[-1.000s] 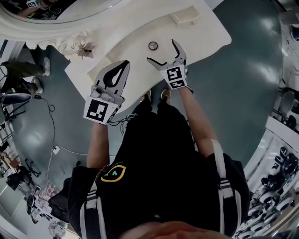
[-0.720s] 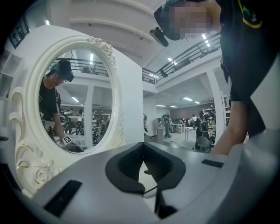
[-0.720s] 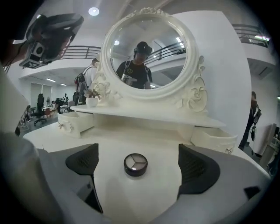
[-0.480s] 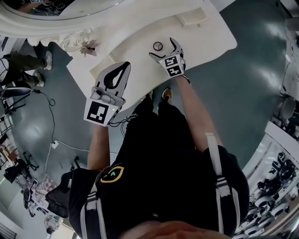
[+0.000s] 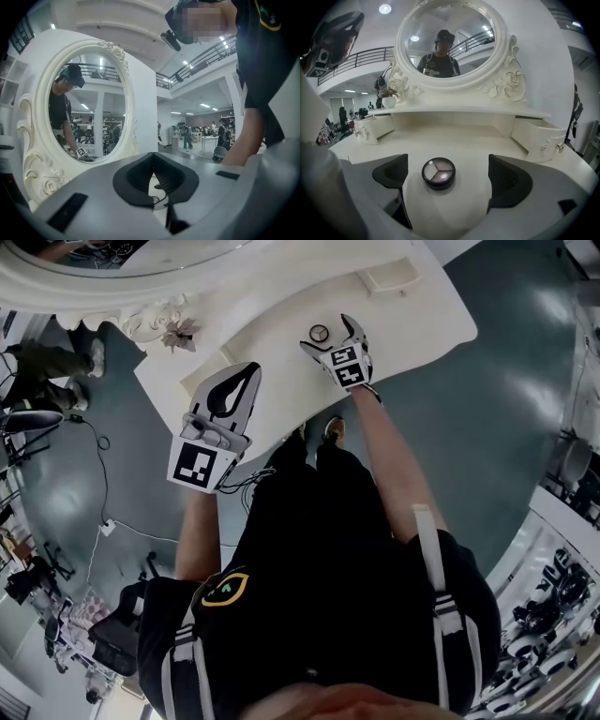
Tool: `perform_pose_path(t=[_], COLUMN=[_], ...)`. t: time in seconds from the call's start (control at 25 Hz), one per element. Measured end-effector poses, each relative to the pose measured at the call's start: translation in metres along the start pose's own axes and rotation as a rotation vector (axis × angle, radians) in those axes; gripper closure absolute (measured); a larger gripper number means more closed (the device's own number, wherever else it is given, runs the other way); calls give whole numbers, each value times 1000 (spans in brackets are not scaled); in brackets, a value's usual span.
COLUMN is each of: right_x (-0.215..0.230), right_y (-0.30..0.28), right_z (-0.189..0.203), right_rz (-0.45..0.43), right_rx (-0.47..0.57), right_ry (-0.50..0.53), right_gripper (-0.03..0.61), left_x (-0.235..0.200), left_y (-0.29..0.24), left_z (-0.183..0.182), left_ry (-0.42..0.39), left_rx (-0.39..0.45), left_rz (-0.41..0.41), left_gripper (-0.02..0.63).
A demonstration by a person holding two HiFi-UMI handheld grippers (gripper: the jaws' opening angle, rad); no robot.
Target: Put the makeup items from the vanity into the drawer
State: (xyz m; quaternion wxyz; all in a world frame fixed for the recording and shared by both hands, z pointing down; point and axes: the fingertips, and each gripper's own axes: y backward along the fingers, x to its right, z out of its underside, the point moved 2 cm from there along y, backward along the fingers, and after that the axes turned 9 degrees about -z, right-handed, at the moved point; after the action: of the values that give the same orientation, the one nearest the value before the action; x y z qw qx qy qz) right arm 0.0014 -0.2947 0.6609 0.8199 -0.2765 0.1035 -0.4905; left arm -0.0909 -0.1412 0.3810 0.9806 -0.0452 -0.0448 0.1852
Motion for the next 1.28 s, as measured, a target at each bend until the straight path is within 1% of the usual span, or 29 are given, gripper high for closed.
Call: perform_pose_path(t=[0.08,0.2,0.24,0.36,0.48,0.72,0.8,0.84,1.0,1.28], right_x=[-1,0,-1,-2,-6,-21,-27,-28,-29,-28], right_y=[-3,-5,-5,-4,-6,-6,-8,-8,-8,-1], right_z=[4,6,6,6,6,4,5,6,7,2], right_rz=[-2,0,2,0,-18,-60,-74,-76,-55,-27], right_rx=[-47,-109,-118,-124,-131,-142,-149,-152,-151,-127], right_ry=[32,80,86,92,107,175,198,201,184,185], right_gripper=[51,100,112,121,152,271,324,336,337,339], left_x=[1,-1,-1,-1,-3,-2,-3,-3,-2,-2], left_y=[-1,-1,-1,1,3,6,7,8,11,16], left_z=[-4,-2,-1,-1,-2,-7,-6,-6,-8,-10], left_ry=[18,-7,-9,-11,-9,-7,-12,-13,-15,-22], left_rx=[1,6,5,4,6,21,19,19,28,29], left_rz=[-4,2,1,-2,-6,-8,-15,-18,-24,-33], left_gripper=[595,595,595,595,595,595,595,595,595,595])
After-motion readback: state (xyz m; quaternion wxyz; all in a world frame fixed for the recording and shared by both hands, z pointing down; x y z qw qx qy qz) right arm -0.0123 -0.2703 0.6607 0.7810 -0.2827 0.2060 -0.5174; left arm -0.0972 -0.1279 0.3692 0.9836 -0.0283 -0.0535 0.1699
